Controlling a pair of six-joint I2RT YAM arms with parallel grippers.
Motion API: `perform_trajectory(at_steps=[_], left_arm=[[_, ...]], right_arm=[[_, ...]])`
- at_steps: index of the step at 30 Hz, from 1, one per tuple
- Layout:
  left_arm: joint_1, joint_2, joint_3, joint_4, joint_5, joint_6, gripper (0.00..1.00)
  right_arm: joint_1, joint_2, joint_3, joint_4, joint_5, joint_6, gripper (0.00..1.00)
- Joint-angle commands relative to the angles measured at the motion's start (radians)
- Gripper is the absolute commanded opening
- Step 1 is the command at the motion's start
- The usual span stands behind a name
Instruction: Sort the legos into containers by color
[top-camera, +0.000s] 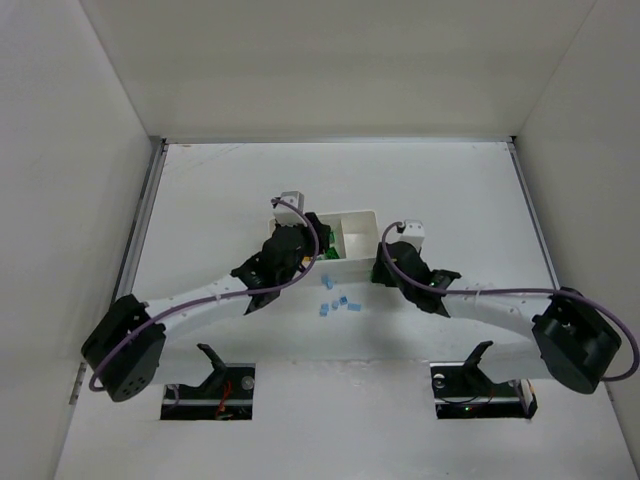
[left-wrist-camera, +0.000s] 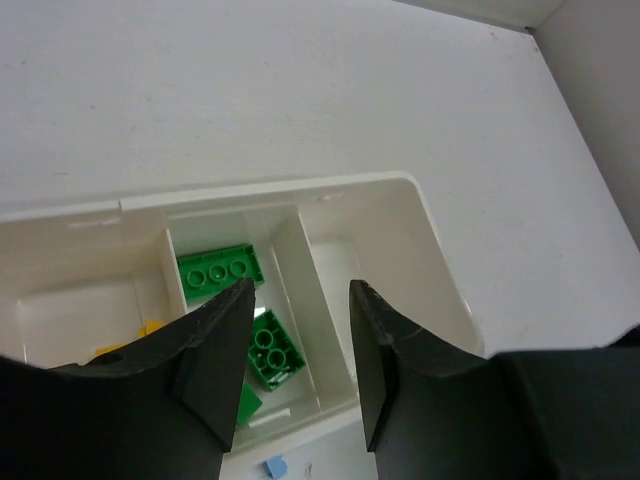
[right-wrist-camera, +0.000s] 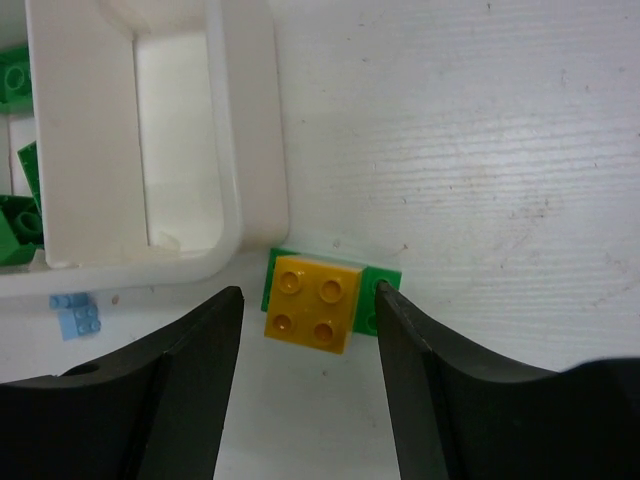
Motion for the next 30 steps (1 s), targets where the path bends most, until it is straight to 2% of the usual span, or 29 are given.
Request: perform_trajectory(at_steps=[1, 15, 20, 24, 28, 30], left_arm=[[-0.012, -0.095, -0.062, 0.01, -0.016, -0.036, 0.4], [-0.02, -0.241, -0.171, -0.022, -0.006, -0.082, 0.39], [-0.04, -0.273, -0.192, -0.031, -0.003, -0.105, 0.39], [-0.069, -0.302, -0.189, -0.06, 0.0, -0.125, 0.39], [-0.127, -0.319, -0.152, -0.1, 0.01, -0.148, 0.38], [-0.163, -0.314, -0.122, -0.117, 0.025, -0.155, 0.35]], right_arm=[[0.008, 0.031, 0.072, -0.011, 0.009, -0.028, 0.61], [0.026, 0.195, 0.163, -0.161, 0.046, 0.016, 0.51], [0.032, 0.206, 0.164, -0.155, 0.08, 0.042, 0.29], [0.061, 0.116, 0.146, -0.172, 0.126, 0.042, 0.22], [0.126, -0.073, 0.121, -0.219, 0.146, 0.052, 0.21], [0.149, -0.157, 0.114, -0.212, 0.137, 0.047, 0.21]])
